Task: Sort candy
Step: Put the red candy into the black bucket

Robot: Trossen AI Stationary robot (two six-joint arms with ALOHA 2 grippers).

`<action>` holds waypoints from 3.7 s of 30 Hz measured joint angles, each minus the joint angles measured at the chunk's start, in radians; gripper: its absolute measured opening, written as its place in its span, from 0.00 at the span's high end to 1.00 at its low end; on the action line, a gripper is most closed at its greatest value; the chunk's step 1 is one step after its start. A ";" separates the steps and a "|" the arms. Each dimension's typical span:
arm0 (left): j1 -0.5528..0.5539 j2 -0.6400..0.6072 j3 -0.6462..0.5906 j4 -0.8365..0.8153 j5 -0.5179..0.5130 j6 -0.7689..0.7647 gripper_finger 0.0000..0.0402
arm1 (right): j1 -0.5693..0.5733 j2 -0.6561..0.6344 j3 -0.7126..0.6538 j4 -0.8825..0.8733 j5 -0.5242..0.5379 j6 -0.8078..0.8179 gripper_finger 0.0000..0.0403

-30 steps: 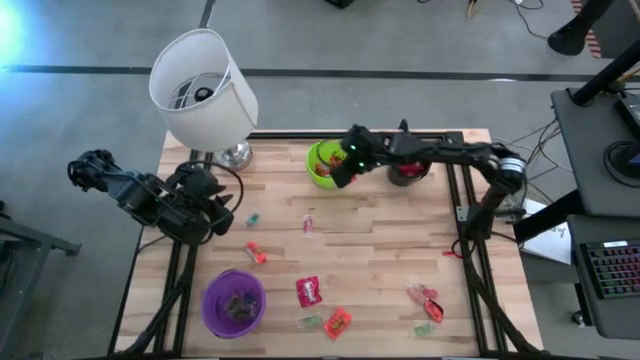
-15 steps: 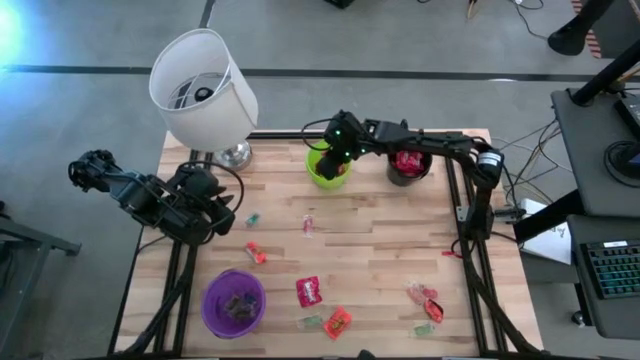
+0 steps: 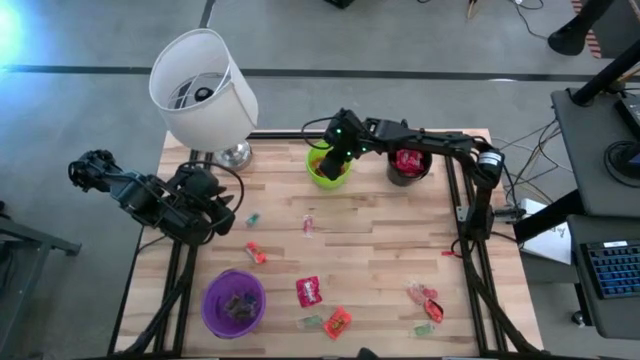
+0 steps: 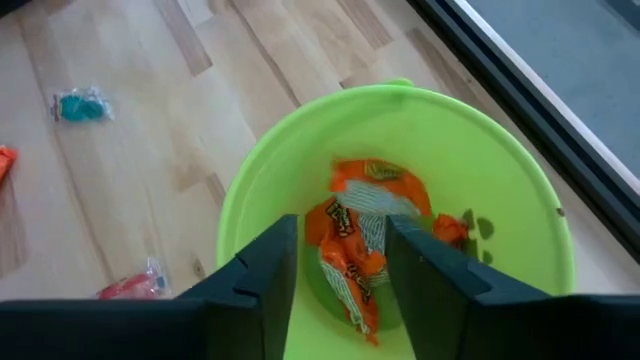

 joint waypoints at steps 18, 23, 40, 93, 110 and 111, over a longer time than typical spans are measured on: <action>0.000 0.036 0.000 0.114 0.098 0.206 0.69 | 0.073 -0.245 0.001 -0.071 0.005 0.049 0.61; 0.000 0.080 0.000 0.129 0.167 0.229 0.60 | 0.130 -0.320 0.001 -0.081 0.115 0.117 0.61; -0.003 0.350 0.000 0.285 0.241 0.581 0.57 | 0.363 -0.386 0.001 -0.267 0.199 0.357 0.61; 0.052 0.950 0.337 0.490 0.636 -0.667 0.49 | 0.547 -0.472 0.019 -0.789 0.239 0.251 0.61; 0.100 1.260 0.633 0.313 0.785 -0.603 0.49 | 0.547 -0.597 0.019 -0.831 0.236 0.288 0.61; 0.104 1.261 0.621 0.326 0.788 -0.605 0.49 | 0.547 -0.602 0.019 -0.831 0.235 0.289 0.61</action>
